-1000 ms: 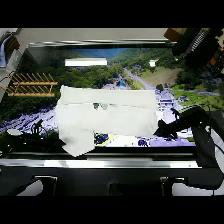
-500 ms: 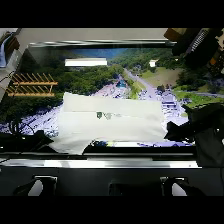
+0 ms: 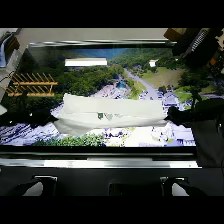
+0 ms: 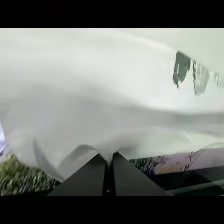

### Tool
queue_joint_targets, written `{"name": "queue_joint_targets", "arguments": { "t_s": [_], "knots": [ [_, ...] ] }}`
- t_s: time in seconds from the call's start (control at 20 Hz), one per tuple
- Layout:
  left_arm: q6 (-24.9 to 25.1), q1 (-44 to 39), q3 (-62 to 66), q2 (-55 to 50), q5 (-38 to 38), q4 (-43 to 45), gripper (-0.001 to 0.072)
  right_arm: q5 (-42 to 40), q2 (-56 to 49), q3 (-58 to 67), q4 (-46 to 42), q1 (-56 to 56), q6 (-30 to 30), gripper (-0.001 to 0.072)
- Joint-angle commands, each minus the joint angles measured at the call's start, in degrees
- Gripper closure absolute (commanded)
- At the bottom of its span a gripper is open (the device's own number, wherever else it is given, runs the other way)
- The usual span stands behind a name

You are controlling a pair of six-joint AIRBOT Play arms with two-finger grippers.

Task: Fold the clothes and pants, and hang the long-sleeved shirts on hangers.

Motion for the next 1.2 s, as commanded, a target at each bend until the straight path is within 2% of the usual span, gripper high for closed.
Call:
{"name": "queue_joint_targets", "arguments": {
  "t_s": [0.0, 0.35, 0.5, 0.7, 0.75, 0.8, 0.85, 0.9, 0.95, 1.0, 1.05, 1.1, 1.15],
  "knots": [
    [0.37, -4.15, 15.10, -15.63, 2.64, 0.09, 0.0694, 5.97, -6.58, 4.59, 1.44, 0.04, -1.77, 0.0674],
    [-1.97, -5.55, 42.40, -37.09, -0.87, 0.33, 0.0694, 10.14, -18.29, 13.35, 3.37, 0.11, -3.30, 0.0674],
    [-3.08, -5.92, 47.71, -42.21, -0.87, 0.85, 0.0694, 12.39, -21.68, 16.15, 3.74, 1.14, -3.50, 0.0674],
    [-3.23, -6.99, 48.15, -46.18, -0.87, 2.19, 0.0692, 14.80, -26.36, 17.44, 3.63, 3.98, -3.28, 0.0666],
    [-3.28, -7.21, 48.15, -46.51, -0.90, 2.19, 0.0679, 14.93, -26.91, 17.44, 3.72, 4.02, -2.23, 0.0622],
    [-3.28, -7.28, 48.17, -46.38, -0.92, 2.19, 0.0597, 14.38, -26.77, 17.55, 3.34, 3.67, -0.98, 0.0504],
    [-3.23, -7.21, 48.57, -46.01, -1.46, 2.36, 0.0525, 12.04, -26.38, 18.60, 2.78, 2.64, 0.33, 0.0338],
    [-3.26, -7.10, 49.42, -45.55, -2.64, 3.26, 0.0410, 8.41, -25.92, 20.50, 2.08, 1.14, 1.42, 0.0223],
    [-3.26, -6.95, 50.80, -44.94, -4.52, 4.74, 0.0284, 5.31, -25.16, 22.71, 1.60, -0.87, 1.86, 0.0145],
    [-3.26, -6.95, 52.35, -44.22, -6.38, 6.82, 0.0190, 3.72, -24.61, 24.55, 0.83, -2.84, 2.40, 0.0098],
    [-3.30, -6.99, 54.31, -43.54, -8.68, 9.51, 0.0154, 2.51, -24.65, 26.10, 0.79, -4.94, 2.43, 0.0098],
    [-3.32, -7.08, 56.37, -42.91, -10.91, 11.78, 0.0154, 1.53, -25.22, 26.82, 1.31, -6.64, 2.86, 0.0095],
    [-3.91, -7.30, 58.16, -42.25, -12.63, 13.68, 0.0089, -0.59, -26.47, 27.08, 3.06, -8.15, 2.75, 0.0040]
  ]
}}
